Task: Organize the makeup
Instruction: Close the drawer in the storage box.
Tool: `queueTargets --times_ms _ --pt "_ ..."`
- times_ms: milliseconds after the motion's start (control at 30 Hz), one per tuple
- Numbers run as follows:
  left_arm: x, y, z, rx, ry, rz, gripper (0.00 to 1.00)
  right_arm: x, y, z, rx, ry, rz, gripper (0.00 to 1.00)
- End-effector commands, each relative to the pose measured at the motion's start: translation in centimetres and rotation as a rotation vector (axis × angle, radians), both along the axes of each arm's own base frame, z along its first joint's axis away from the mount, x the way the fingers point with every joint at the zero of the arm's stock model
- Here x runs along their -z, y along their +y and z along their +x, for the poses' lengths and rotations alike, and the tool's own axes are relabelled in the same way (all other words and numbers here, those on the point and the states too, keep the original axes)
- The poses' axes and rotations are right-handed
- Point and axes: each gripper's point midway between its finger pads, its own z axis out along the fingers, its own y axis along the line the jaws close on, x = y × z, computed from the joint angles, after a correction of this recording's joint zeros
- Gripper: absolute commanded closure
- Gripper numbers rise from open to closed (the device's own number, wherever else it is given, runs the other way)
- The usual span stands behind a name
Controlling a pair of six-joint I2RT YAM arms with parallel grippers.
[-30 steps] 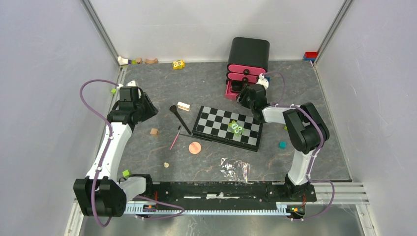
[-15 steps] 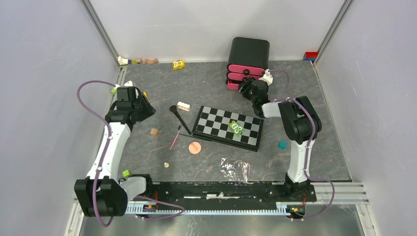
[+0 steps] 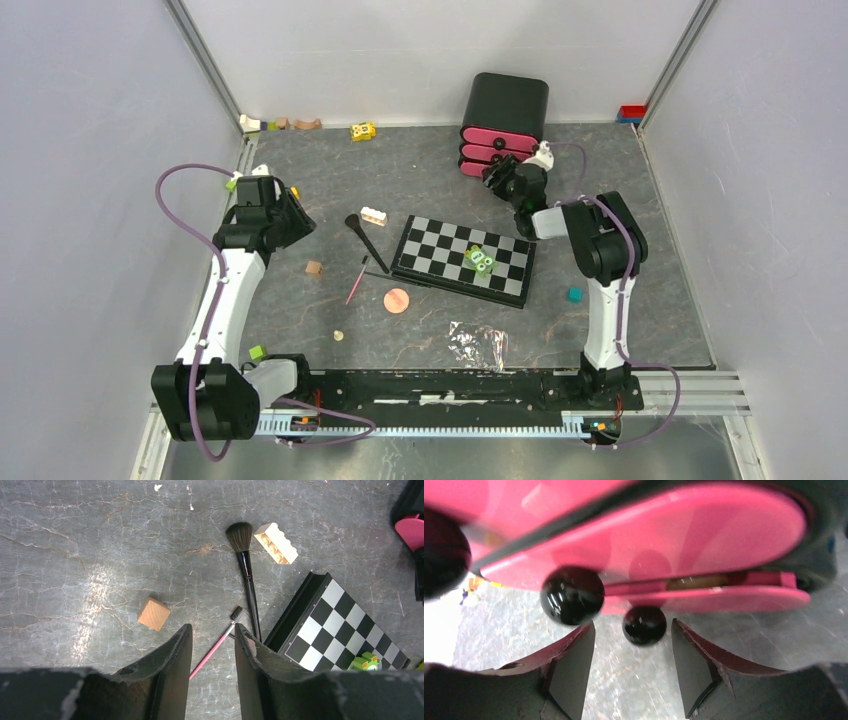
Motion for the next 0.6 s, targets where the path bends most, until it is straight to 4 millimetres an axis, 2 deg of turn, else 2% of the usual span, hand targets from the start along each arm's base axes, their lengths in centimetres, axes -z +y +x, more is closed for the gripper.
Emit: queueTargets --times_ms 0,167,267,400,567 --pt "-0.9 0.0 0.7 0.015 -0.049 0.002 0.57 -4.1 -0.1 -1.5 -0.05 -0.114 0.003 0.35" --pt "-0.9 0.1 0.7 0.012 -0.05 0.001 0.57 -5.6 -0.6 -4.5 -0.096 -0.119 -0.055 0.34" --pt "-0.8 0.1 0.7 0.011 -0.048 0.001 0.57 -6.8 -1.1 -5.3 -0.112 -0.121 -0.113 0.34" --pt "-0.9 0.2 0.7 0.012 -0.05 0.003 0.57 -8.3 -1.9 -5.3 -0.116 -0.118 -0.161 0.33" --pt "-1.0 0.2 0.7 0.009 -0.053 0.001 0.57 -9.7 -1.6 -3.4 -0.166 -0.09 -0.112 0.33"
